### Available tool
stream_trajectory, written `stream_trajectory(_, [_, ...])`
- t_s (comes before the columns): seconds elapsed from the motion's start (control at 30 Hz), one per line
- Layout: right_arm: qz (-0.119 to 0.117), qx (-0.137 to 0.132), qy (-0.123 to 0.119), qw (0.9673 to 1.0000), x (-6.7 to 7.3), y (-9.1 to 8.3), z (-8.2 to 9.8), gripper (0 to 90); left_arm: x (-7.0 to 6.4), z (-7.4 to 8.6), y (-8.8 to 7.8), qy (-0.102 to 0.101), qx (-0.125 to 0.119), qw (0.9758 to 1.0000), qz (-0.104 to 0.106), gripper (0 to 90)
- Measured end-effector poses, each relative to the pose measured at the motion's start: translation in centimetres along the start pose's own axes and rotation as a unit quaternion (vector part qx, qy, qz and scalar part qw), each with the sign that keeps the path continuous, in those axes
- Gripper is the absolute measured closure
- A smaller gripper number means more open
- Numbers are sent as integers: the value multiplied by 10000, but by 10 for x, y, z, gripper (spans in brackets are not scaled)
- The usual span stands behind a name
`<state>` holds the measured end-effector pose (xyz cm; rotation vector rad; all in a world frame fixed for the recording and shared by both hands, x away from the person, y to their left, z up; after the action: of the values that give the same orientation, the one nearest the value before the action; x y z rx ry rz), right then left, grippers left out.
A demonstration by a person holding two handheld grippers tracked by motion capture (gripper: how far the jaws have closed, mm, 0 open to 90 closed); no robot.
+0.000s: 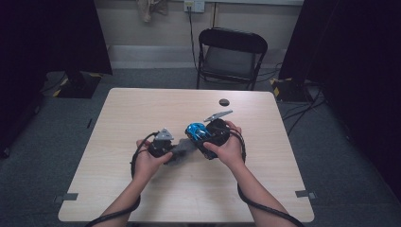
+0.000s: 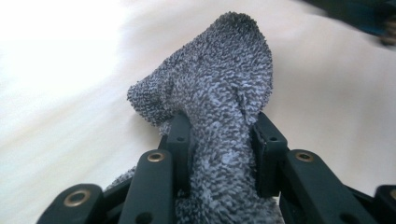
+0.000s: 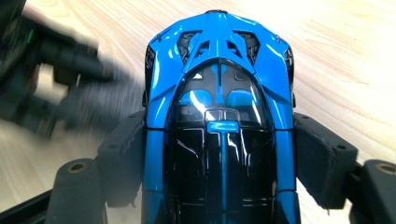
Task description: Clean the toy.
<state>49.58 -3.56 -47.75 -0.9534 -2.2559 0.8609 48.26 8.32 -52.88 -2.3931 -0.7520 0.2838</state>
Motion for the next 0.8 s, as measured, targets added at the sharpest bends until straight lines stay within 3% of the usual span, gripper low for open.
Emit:
stream_trajectory(0.03, [-26, 13, -45, 10000, 1, -2, 2, 263, 14, -3, -4, -32, -17, 9998, -171, 662])
stream_trajectory(0.2, [-99, 58, -100, 9999, 6, 0, 8, 262, 26, -15, -9, -77, -150, 9993, -335, 662])
stream_trajectory(0.33, [-113, 75, -135, 9998, 9, 2, 11, 262, 19, -26, -5, -17, -270, 9993, -255, 662])
stream_trajectory(0.5, [-59, 49, -90, 9999, 5, 2, 11, 270, -5, -32, 6, 60, -397, 9991, 146, 662])
stream_trajectory(0.63, [53, 97, -143, 9998, 2, 4, 12, 271, -15, -34, 12, 210, -357, 9989, 198, 661])
stream_trajectory(0.8, [-37, 24, -20, 10000, 0, 4, 12, 271, -18, -29, 15, 244, -277, 9989, 279, 661])
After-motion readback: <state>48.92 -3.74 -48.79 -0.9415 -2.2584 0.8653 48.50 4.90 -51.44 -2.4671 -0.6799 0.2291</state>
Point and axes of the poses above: each handheld gripper's, and its own axes: y roughly forward along the jaws, z roughly out of its underside, x roughly to its left, the point moved 10 cm from there along y, roughly forward along the jaws, and after that the axes turned 9 degrees about y, right-handed, at the moved point
